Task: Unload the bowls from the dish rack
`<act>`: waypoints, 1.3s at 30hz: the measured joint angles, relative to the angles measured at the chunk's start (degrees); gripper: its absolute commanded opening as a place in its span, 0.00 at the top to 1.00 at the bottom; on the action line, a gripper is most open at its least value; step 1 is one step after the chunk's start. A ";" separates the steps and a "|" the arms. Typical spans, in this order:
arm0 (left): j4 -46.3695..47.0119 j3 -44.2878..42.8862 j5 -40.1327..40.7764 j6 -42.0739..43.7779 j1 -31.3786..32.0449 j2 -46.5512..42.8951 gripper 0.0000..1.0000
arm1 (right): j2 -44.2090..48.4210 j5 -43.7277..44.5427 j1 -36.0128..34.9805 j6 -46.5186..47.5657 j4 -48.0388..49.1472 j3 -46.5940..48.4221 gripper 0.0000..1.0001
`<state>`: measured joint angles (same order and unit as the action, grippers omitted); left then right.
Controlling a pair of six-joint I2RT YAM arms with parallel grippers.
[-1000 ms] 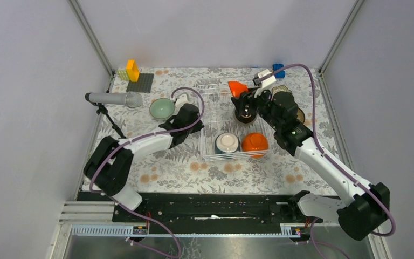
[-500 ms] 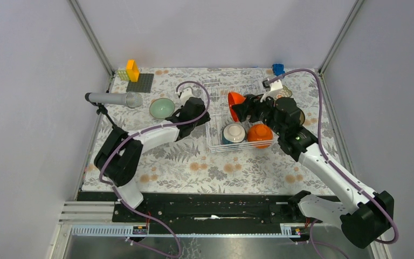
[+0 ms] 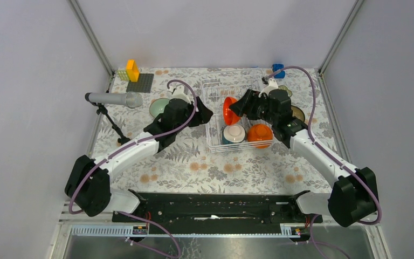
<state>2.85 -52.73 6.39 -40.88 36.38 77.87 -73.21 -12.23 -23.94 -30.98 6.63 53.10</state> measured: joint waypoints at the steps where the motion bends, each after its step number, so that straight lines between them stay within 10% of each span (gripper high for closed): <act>1: 0.24 0.00 -1.73 0.24 0.00 -0.13 0.30 | -0.07 -1.16 0.07 -0.90 0.37 0.00 1.00; 13: 1.81 -0.02 -12.13 0.31 -0.57 0.74 0.36 | -0.02 -11.76 0.48 -8.90 8.81 -1.62 1.00; 22: 5.66 -0.02 -15.93 -1.90 -1.46 1.03 0.66 | -0.02 -17.84 0.50 -13.20 13.77 -3.28 0.95; 26: 6.47 0.02 -16.94 -2.97 -2.32 1.05 1.00 | -0.02 -19.52 0.57 -14.45 15.69 -3.50 0.54; 31: 7.30 -0.04 -17.75 -4.17 -2.64 0.28 1.00 | -0.04 -18.23 1.70 -14.40 14.71 -3.52 0.12; 39: -0.44 0.35 -10.71 -0.92 -2.73 -0.72 1.00 | -0.04 -12.83 1.22 -9.18 7.69 -2.29 0.00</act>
<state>2.42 -52.38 -4.32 -41.80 33.65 77.14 -73.25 -25.06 -22.72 -40.16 14.33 50.81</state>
